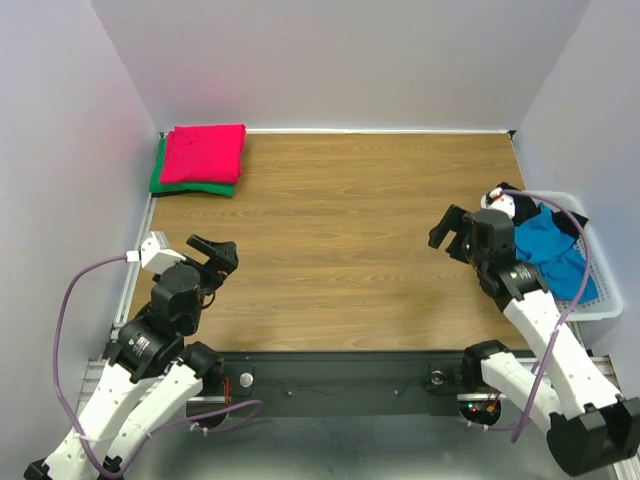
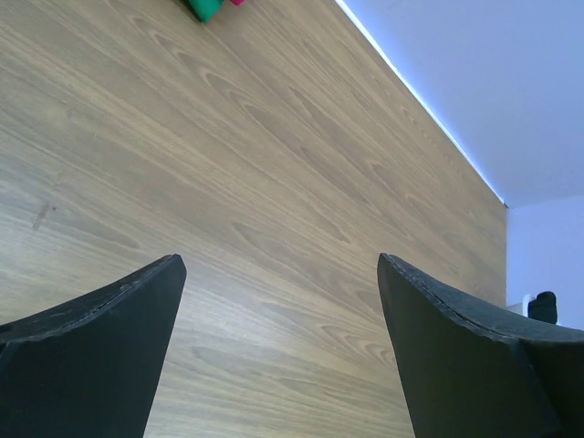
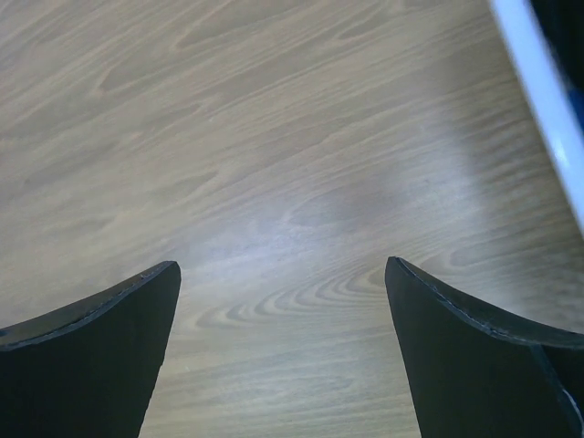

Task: Fold and stack the t-shirts
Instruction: Grab the tshirt from the pile

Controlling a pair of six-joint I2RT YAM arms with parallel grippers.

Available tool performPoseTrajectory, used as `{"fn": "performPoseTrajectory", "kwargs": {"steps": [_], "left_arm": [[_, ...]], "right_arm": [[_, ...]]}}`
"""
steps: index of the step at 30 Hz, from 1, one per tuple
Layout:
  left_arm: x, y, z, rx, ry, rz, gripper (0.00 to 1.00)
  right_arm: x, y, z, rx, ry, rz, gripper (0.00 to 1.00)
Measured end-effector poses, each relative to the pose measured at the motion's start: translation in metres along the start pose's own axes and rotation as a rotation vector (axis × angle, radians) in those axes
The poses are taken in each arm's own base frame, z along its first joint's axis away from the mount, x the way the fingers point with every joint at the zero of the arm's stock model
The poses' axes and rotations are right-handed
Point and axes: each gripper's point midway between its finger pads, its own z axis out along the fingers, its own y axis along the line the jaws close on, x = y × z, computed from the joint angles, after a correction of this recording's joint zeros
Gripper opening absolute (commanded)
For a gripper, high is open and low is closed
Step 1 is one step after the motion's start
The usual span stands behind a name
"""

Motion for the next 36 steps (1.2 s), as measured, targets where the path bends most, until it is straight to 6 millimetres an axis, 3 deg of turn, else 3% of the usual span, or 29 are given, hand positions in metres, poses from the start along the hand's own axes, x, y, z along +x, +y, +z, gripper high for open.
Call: {"fn": "performPoseTrajectory", "kwargs": {"steps": [6,8,12,14,18,20,25,27,28,29,30,32,34,36], "left_arm": [[0.004,0.000,0.002,-0.008,0.012,0.012,0.99],[0.008,-0.001,0.004,-0.013,0.026,0.025,0.99],[0.014,-0.001,0.005,-0.016,0.043,0.033,0.99],[0.015,-0.001,0.004,-0.017,0.045,0.037,0.99],[0.016,0.000,0.004,-0.022,0.044,0.038,0.99],[0.016,0.003,0.005,-0.040,0.041,0.038,0.99],[0.026,0.009,0.012,-0.096,0.068,0.078,0.99],[0.029,0.011,0.014,-0.110,0.079,0.091,0.99],[0.030,0.012,0.014,-0.116,0.082,0.095,0.99],[0.030,0.012,0.014,-0.118,0.083,0.095,0.99],[0.031,0.013,0.014,-0.120,0.084,0.095,0.99],[0.031,0.013,0.014,-0.118,0.084,0.095,0.99],[0.029,0.013,0.013,-0.114,0.079,0.091,0.99],[0.028,0.012,0.012,-0.109,0.076,0.088,0.99]], "right_arm": [[-0.048,-0.004,0.018,0.187,-0.028,0.052,1.00],[-0.072,-0.019,0.031,0.263,-0.043,0.101,1.00],[-0.098,-0.088,0.043,0.453,-0.073,0.232,1.00],[-0.104,-0.146,0.033,0.592,-0.087,0.337,1.00],[-0.102,-0.215,0.013,0.764,-0.099,0.463,0.98],[-0.096,-0.229,0.014,0.794,-0.076,0.488,0.96],[-0.065,-0.243,0.043,0.764,0.066,0.549,0.86],[-0.057,-0.244,0.050,0.746,0.100,0.565,0.75],[-0.056,-0.244,0.053,0.738,0.107,0.569,0.65],[-0.055,-0.243,0.055,0.728,0.108,0.572,0.45],[-0.055,-0.243,0.056,0.723,0.109,0.571,0.35],[-0.057,-0.240,0.057,0.708,0.105,0.576,0.24],[-0.059,-0.239,0.057,0.700,0.095,0.576,0.06],[-0.059,-0.238,0.054,0.696,0.083,0.576,0.00]]}}
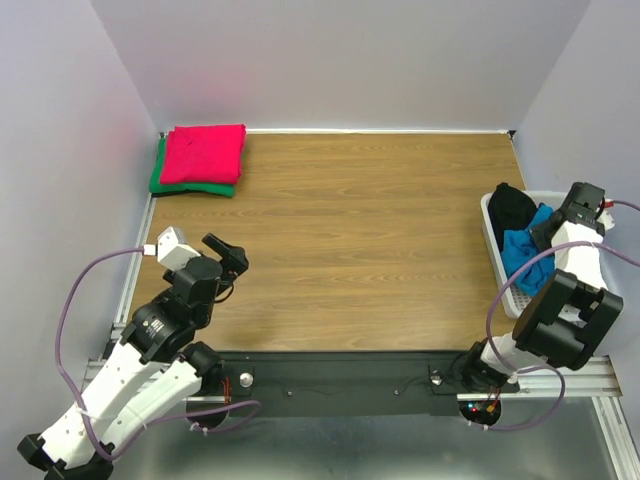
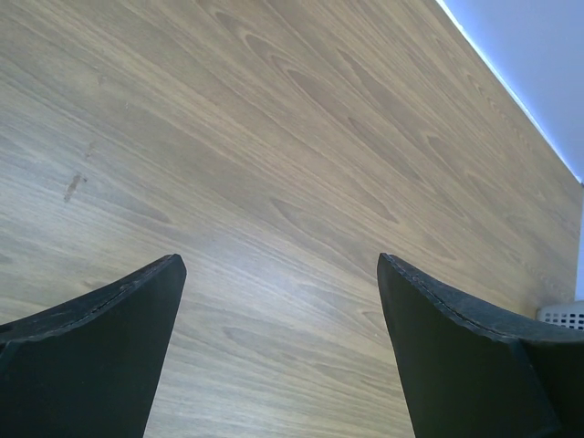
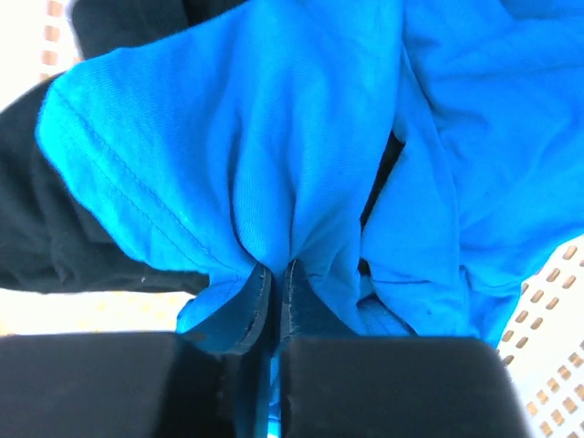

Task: Fold and stack the t-shirts
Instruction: Grab the tshirt from the pile

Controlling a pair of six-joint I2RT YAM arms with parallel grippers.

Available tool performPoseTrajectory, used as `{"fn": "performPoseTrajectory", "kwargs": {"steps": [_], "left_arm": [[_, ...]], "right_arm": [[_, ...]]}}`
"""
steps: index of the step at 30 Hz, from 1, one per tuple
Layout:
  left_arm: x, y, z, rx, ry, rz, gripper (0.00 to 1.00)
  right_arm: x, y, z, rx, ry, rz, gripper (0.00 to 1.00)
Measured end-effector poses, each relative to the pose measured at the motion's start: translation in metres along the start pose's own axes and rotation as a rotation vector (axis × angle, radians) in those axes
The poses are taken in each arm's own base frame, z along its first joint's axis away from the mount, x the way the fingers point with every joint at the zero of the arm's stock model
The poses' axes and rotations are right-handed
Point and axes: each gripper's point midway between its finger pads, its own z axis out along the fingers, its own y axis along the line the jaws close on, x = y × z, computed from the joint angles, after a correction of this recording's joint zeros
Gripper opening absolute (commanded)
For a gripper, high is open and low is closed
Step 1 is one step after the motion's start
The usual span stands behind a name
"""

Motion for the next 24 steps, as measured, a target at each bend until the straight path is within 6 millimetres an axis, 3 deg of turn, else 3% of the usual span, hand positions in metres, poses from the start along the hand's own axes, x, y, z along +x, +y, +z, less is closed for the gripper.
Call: {"fn": "performPoseTrajectory", "kwargs": {"steps": [5,11,17,21,24], "left_arm": [[-0.002,-0.001,-0.003,0.014,-0.007,-0.008,0.99],[-0.002,-0.002,-0.003,0.018,-0.007,-0.010,0.99],[-0.004,-0.004,-0.007,0.041,-0.011,-0.020,0.99],[-0.004,-0.005,-0.009,0.051,-0.009,-0.020,0.99],[-0.003,-0.006,-0.009,0.054,-0.007,-0.019,0.99]], "right_arm": [[-0.011,0.004,-0.019,-0.037,-0.052,0.011,0.00],[-0.045,0.016,-0.072,-0.112,-0.179,0.032,0.00],[-0.102,0.042,-0.148,-0.214,-0.349,0.058,0.00],[-0.137,0.065,-0.209,-0.327,-0.448,0.072,0.00],[-0.157,0.097,-0.266,-0.505,-0.496,0.048,0.00]]}}
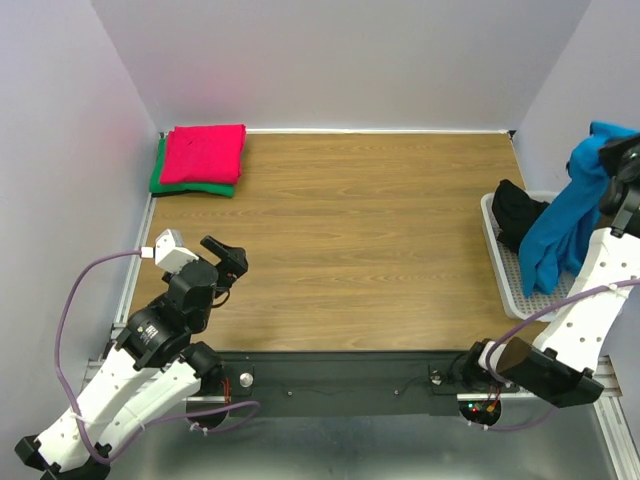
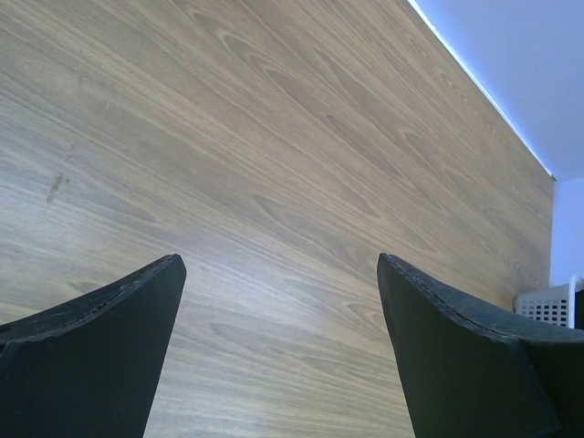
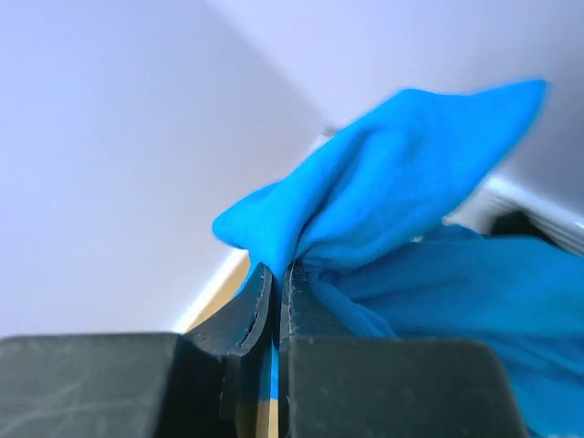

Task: Fold and stack the t-shirts
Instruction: Grab the tshirt from the pile, then move the tshirt to the center of the board

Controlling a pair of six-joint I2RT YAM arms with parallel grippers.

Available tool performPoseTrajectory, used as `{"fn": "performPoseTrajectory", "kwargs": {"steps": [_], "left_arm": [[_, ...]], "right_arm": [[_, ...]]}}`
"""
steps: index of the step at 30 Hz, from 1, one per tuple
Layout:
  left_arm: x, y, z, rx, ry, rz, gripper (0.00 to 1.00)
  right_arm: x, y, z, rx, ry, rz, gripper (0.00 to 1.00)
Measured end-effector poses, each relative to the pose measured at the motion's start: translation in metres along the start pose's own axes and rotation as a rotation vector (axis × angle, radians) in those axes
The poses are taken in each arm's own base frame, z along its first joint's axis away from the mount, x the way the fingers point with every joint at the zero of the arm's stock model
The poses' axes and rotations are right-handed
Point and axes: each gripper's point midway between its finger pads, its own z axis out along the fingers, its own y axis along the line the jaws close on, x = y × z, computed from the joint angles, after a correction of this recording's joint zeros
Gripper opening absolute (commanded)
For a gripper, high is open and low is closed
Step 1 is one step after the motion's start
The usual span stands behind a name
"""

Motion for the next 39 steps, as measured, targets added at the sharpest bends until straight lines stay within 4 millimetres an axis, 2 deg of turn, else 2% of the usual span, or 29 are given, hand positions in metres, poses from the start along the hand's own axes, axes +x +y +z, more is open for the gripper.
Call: {"fn": "performPoseTrajectory", "kwargs": {"steps": [3,5,9,13,16,20,24,25,26,27,30,31,33,35,37,39], "left_arm": [[0.000,0.000,0.000,0.001,0.001,0.000,0.99],[0.001,-0.001,0.000,0.003,0.002,0.002,0.99],[0.002,-0.002,-0.001,0.010,0.008,0.005,0.99],[0.003,-0.002,-0.001,0.012,0.011,0.006,0.99],[0.004,-0.002,0.000,0.006,0.014,0.007,0.99],[0.008,0.001,0.004,-0.029,0.024,0.024,0.99],[0.010,0.003,0.006,-0.052,0.028,0.030,0.99],[0.009,0.005,0.006,-0.059,0.024,0.027,0.99],[0.008,0.005,0.006,-0.062,0.022,0.025,0.99],[0.008,0.005,0.006,-0.063,0.021,0.023,0.99],[0.008,0.006,0.006,-0.068,0.020,0.018,0.99],[0.008,0.007,0.005,-0.070,0.020,0.018,0.99],[0.008,0.008,0.005,-0.075,0.020,0.017,0.99],[0.008,0.009,0.005,-0.079,0.020,0.018,0.99],[0.007,0.009,0.004,-0.078,0.016,0.013,0.99],[0.006,0.010,0.003,-0.077,0.011,0.002,0.99]], "right_arm": [[-0.020,0.051,-0.018,-0.199,0.013,0.000,0.00],[-0.024,0.080,-0.029,-0.335,0.051,0.000,0.00],[-0.015,0.119,-0.044,-0.541,0.160,0.027,0.00],[-0.009,0.151,-0.050,-0.668,0.236,0.038,0.00],[0.008,0.189,-0.063,-0.787,0.300,0.020,0.00],[0.062,0.252,-0.088,-0.951,0.416,-0.027,0.00],[0.155,0.321,-0.112,-1.088,0.576,-0.103,0.00],[0.207,0.350,-0.118,-1.134,0.633,-0.150,0.00],[0.229,0.353,-0.120,-1.133,0.668,-0.169,0.00],[0.256,0.360,-0.131,-1.135,0.717,-0.199,0.00],[0.303,0.390,-0.150,-1.193,0.724,-0.224,0.00],[0.321,0.394,-0.160,-1.206,0.750,-0.233,0.00],[0.343,0.398,-0.178,-1.226,0.786,-0.246,0.00],[0.350,0.398,-0.187,-1.230,0.790,-0.252,0.00],[0.343,0.392,-0.182,-1.193,0.752,-0.255,0.01],[0.334,0.366,-0.166,-1.089,0.710,-0.270,0.01]]}}
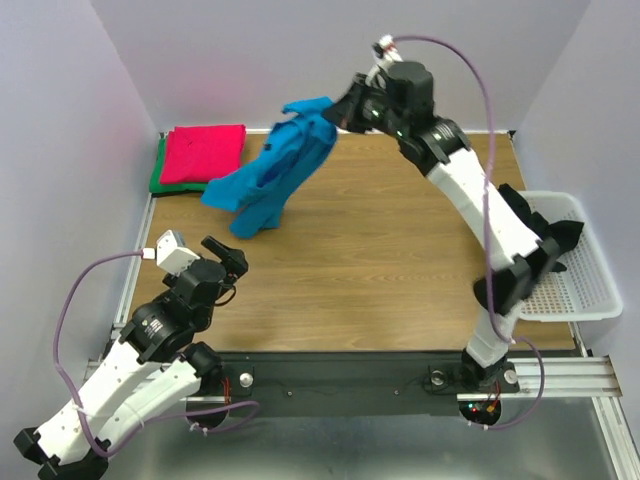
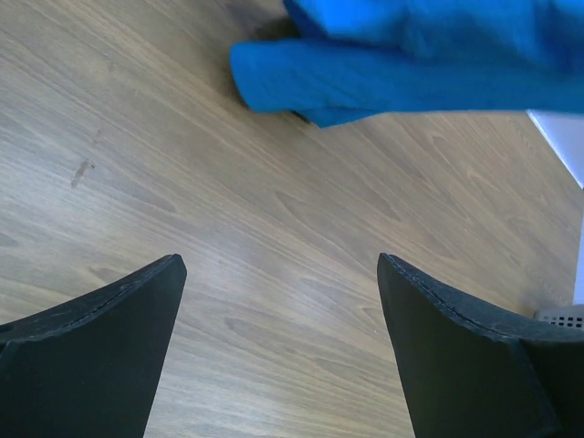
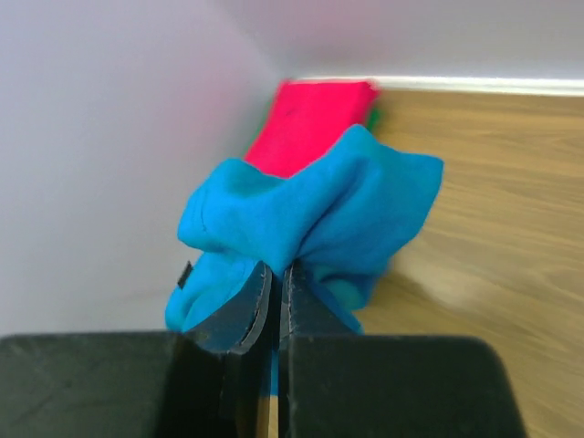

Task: Fold and stack the t-shirts
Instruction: Move the tshirt to the center of the board

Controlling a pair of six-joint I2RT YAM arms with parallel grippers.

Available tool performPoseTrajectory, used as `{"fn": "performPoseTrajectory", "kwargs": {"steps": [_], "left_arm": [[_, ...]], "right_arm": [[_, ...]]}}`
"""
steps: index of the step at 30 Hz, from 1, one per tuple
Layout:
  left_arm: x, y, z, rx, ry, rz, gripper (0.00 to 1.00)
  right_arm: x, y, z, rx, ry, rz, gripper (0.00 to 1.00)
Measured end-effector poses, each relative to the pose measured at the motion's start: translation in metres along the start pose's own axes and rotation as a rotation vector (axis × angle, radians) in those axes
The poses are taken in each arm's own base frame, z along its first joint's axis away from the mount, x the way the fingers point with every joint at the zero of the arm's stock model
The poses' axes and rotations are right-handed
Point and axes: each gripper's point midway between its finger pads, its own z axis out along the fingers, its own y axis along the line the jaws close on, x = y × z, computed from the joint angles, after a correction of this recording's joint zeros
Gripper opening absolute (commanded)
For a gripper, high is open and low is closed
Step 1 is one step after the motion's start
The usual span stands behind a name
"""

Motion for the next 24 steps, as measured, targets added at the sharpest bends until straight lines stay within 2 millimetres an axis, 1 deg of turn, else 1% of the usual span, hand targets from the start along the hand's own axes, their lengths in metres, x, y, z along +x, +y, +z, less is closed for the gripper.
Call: {"fn": "performPoseTrajectory", "kwargs": {"steps": [1,2,3,4,5,6,7,8,9,10,11,12,13,15,16,17,19,20,21,23,24], "left_arm": [[-0.001,0.000,0.000,0.000,-0.003,-0.006,0.99],[-0.001,0.001,-0.001,-0.001,-0.004,-0.011,0.99],[-0.001,0.001,-0.001,-0.002,-0.005,-0.015,0.99],[-0.001,0.002,-0.001,-0.005,-0.005,-0.017,0.99],[-0.001,0.002,-0.001,-0.007,-0.004,-0.020,0.99],[-0.001,0.002,-0.001,-0.009,-0.004,-0.022,0.99],[0.000,0.003,-0.001,-0.011,-0.002,-0.023,0.99],[0.000,0.003,-0.001,-0.013,-0.002,-0.023,0.99],[0.000,0.003,-0.001,-0.013,-0.001,-0.024,0.99],[0.000,0.003,-0.001,-0.014,0.000,-0.024,0.99],[0.001,0.003,0.000,-0.016,0.003,-0.023,0.99],[0.002,0.003,0.000,-0.016,0.005,-0.023,0.99],[0.004,0.003,0.001,-0.019,0.013,-0.018,0.99],[0.011,0.001,0.005,-0.023,0.038,-0.005,0.99],[0.018,-0.001,0.009,-0.022,0.058,0.006,0.99],[0.025,-0.002,0.013,-0.024,0.076,0.019,0.99],[0.048,-0.003,0.025,-0.034,0.136,0.058,0.99],[0.064,-0.004,0.034,-0.036,0.181,0.091,0.99],[0.073,-0.003,0.039,-0.042,0.204,0.110,0.99],[0.099,-0.003,0.055,-0.074,0.278,0.173,0.98],[0.108,-0.004,0.060,-0.080,0.299,0.190,0.98]], "right_arm": [[0.000,-0.010,-0.011,0.046,-0.014,0.002,0.02],[0.005,-0.027,-0.026,0.103,-0.031,0.008,0.06],[0.013,-0.048,-0.044,0.171,-0.037,0.019,0.10],[0.025,-0.073,-0.071,0.252,-0.032,0.035,0.20],[0.035,-0.093,-0.089,0.307,-0.036,0.054,0.27],[0.045,-0.115,-0.102,0.358,-0.044,0.070,0.35],[0.064,-0.146,-0.123,0.435,-0.036,0.097,0.58],[0.083,-0.172,-0.137,0.502,-0.020,0.116,0.68],[0.111,-0.204,-0.152,0.595,0.011,0.132,0.75],[0.133,-0.225,-0.162,0.654,0.043,0.146,0.86],[0.156,-0.242,-0.171,0.713,0.082,0.156,0.90],[0.188,-0.261,-0.185,0.783,0.149,0.163,0.94],[0.214,-0.273,-0.199,0.835,0.207,0.169,1.00],[0.234,-0.280,-0.214,0.876,0.248,0.166,1.00],[0.236,-0.277,-0.223,0.882,0.246,0.161,1.00],[0.233,-0.275,-0.226,0.877,0.228,0.157,1.00],[0.216,-0.265,-0.230,0.845,0.159,0.146,1.00],[0.210,-0.261,-0.232,0.834,0.133,0.142,1.00],[0.203,-0.257,-0.234,0.822,0.102,0.138,1.00],[0.199,-0.256,-0.236,0.818,0.084,0.135,1.00],[0.201,-0.256,-0.237,0.821,0.086,0.132,1.00]]}}
